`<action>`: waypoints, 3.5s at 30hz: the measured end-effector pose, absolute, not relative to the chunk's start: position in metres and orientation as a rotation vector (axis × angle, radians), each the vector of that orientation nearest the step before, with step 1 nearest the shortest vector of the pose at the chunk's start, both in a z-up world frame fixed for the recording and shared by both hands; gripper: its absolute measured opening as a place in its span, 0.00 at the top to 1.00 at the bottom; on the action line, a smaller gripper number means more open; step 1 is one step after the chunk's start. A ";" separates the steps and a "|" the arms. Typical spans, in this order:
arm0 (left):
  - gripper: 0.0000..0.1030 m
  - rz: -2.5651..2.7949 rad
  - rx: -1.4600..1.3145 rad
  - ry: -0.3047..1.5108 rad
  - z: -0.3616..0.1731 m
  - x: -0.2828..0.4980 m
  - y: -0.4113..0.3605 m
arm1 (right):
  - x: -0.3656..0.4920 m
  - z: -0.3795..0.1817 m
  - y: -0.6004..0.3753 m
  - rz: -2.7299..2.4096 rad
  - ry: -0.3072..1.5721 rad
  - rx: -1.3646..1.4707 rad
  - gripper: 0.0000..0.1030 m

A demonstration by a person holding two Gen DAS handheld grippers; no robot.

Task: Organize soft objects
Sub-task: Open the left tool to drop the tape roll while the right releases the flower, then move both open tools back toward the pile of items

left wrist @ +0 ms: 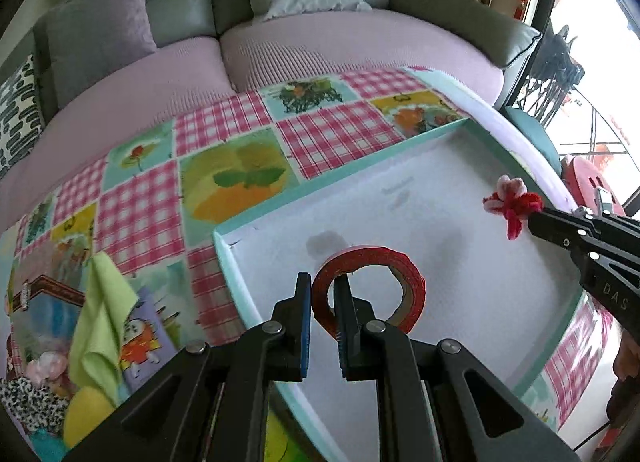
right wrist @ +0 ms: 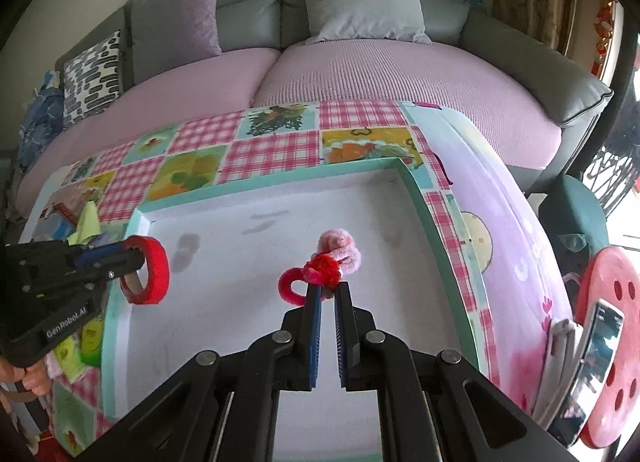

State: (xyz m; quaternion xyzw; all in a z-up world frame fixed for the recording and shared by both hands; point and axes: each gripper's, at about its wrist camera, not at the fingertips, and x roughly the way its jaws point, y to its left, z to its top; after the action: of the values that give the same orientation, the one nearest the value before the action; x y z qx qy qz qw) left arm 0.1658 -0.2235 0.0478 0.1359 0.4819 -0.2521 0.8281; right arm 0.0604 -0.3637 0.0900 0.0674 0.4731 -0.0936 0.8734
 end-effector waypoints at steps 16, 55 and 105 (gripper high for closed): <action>0.87 -0.536 0.313 1.071 0.027 0.176 -0.241 | 0.079 0.076 -0.378 -0.221 1.018 0.138 0.92; 0.07 -0.320 0.199 1.011 0.095 0.119 -0.133 | 0.012 0.103 -0.318 -0.241 1.187 0.145 0.00; 0.07 -0.074 -0.096 0.955 0.104 0.036 0.092 | -0.004 0.130 -0.109 0.153 0.990 0.035 0.00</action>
State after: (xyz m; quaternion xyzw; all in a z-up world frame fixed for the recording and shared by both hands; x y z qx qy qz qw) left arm 0.0361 0.0919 0.1040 -0.0462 0.4591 -0.0357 0.8864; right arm -0.0036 -0.1091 0.1296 0.0168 0.4744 0.0735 0.8771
